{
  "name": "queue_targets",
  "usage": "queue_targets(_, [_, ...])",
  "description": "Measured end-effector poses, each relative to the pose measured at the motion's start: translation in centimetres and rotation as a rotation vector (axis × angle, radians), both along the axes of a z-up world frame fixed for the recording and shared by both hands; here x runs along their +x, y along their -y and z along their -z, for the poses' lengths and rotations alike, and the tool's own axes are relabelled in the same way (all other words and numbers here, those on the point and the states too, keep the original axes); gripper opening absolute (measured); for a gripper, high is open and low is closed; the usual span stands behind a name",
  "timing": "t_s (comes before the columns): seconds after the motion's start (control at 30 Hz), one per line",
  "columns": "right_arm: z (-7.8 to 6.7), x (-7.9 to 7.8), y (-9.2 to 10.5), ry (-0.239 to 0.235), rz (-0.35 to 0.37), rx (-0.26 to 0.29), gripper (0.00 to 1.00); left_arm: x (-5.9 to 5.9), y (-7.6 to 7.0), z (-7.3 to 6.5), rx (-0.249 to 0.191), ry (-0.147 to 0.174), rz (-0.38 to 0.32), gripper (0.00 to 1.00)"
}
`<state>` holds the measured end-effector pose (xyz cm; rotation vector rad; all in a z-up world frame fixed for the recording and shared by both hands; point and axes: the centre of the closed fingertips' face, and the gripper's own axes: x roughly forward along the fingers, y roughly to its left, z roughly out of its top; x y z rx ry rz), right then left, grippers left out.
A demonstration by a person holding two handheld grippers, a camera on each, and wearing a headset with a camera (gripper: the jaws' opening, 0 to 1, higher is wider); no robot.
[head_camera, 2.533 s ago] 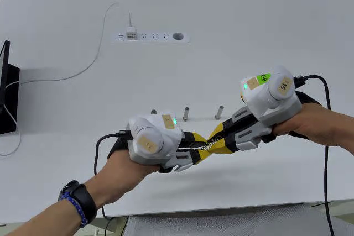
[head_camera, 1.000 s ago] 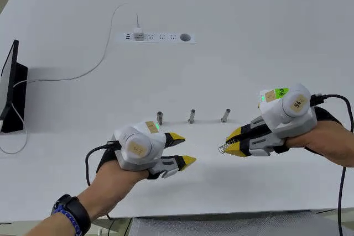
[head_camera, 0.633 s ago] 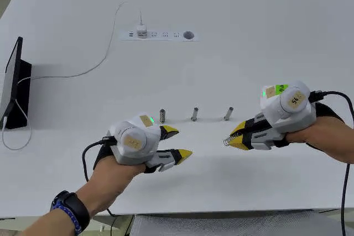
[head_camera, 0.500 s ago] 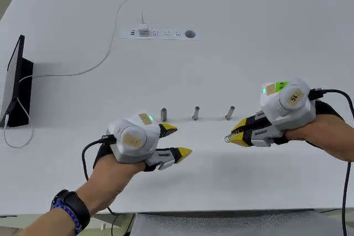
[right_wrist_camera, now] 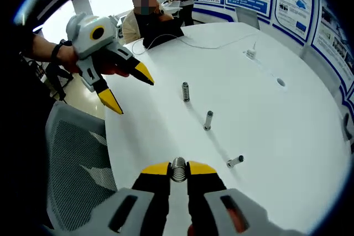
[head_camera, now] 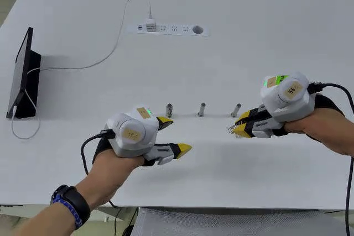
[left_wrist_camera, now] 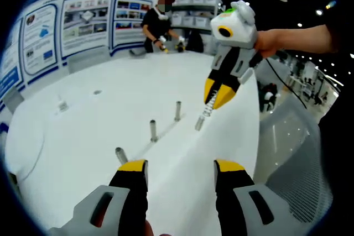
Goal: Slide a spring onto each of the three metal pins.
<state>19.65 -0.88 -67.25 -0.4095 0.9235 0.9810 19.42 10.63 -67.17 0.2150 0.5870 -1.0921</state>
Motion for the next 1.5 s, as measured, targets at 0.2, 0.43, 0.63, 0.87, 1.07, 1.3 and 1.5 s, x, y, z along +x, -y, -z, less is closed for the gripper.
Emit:
queue_targets(0.2, [0.5,0.8,-0.1,0.001,0.008,-0.013,0.13,0.6,-1.1,-0.1,-0.004,-0.007,-0.044,0.52])
queue_targets(0.43, [0.9,2.0,0.0,0.003,0.025,-0.032,0.13,1.2,-2.3,-0.2,-0.008,-0.006,-0.088,0.55])
queue_targets(0.63, [1.0,2.8,-0.2,0.003,0.025,-0.035,0.13,1.4,-3.2,0.0,-0.011,-0.014,-0.122,0.56])
queue_targets(0.87, [1.4,3.3,-0.5,-0.001,0.017,-0.040,0.13,1.5,-3.9,-0.1,-0.014,-0.022,-0.150,0.59])
queue_targets(1.07, [1.7,3.9,-0.6,-0.004,0.018,-0.046,0.13,1.7,-4.5,-0.1,-0.021,-0.030,-0.177,0.61])
queue_targets(1.3, [1.9,4.1,-1.0,-0.005,0.021,-0.056,0.13,1.7,-5.1,-0.2,-0.021,-0.036,-0.197,0.63])
queue_targets(1.5, [1.9,4.7,-1.4,-0.005,0.020,-0.060,0.13,1.7,-5.5,-0.2,-0.023,-0.040,-0.206,0.64])
